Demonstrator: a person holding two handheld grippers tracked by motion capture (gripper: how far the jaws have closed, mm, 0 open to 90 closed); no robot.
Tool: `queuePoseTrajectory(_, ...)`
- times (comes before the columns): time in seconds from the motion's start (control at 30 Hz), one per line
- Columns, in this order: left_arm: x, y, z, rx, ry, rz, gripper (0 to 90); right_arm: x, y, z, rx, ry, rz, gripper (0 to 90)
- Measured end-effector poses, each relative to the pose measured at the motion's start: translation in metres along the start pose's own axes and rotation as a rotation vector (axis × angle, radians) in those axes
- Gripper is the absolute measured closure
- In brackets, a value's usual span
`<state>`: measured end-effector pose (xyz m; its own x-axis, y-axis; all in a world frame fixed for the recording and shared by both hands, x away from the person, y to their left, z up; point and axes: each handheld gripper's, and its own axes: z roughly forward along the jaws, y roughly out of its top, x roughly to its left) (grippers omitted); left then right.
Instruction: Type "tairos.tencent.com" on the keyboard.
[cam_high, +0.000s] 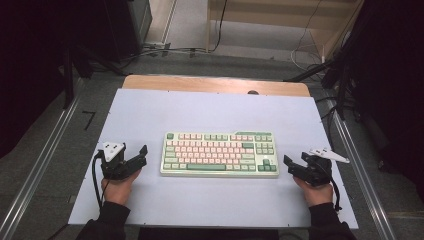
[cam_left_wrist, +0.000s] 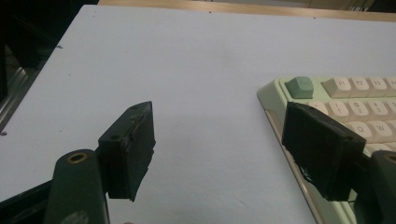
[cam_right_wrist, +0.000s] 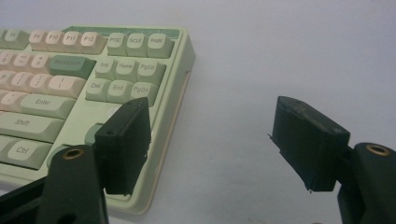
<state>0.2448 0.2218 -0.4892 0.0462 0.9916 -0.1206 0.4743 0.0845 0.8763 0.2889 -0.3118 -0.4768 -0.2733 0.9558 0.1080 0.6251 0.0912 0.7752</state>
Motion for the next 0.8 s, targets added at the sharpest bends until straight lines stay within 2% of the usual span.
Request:
queuePoseTrajectory(0.23, -0.002, 0.000, -0.001, 0.001, -0.001, 0.003, 25.9, 0.001, 0.000, -0.001, -0.002, 0.007, 0.001, 26.3)
queuePoseTrajectory(0.47, -0.004, 0.002, -0.004, -0.020, -0.002, 0.002, 26.6, 0.005, 0.001, -0.002, -0.008, 0.018, -0.008, 26.7)
queuePoseTrajectory(0.67, -0.011, 0.002, -0.006, -0.021, -0.023, 0.003, 27.4, 0.008, 0.002, -0.003, -0.014, 0.032, -0.010, 27.4)
queuePoseTrajectory(0.77, -0.018, 0.002, -0.006, -0.016, -0.057, 0.005, 28.8, 0.013, 0.003, -0.003, -0.017, 0.050, -0.015, 28.5)
queuePoseTrajectory(0.8, -0.018, 0.002, -0.006, -0.016, -0.057, 0.005, 29.6, 0.014, 0.004, -0.003, -0.019, 0.059, -0.017, 29.2)
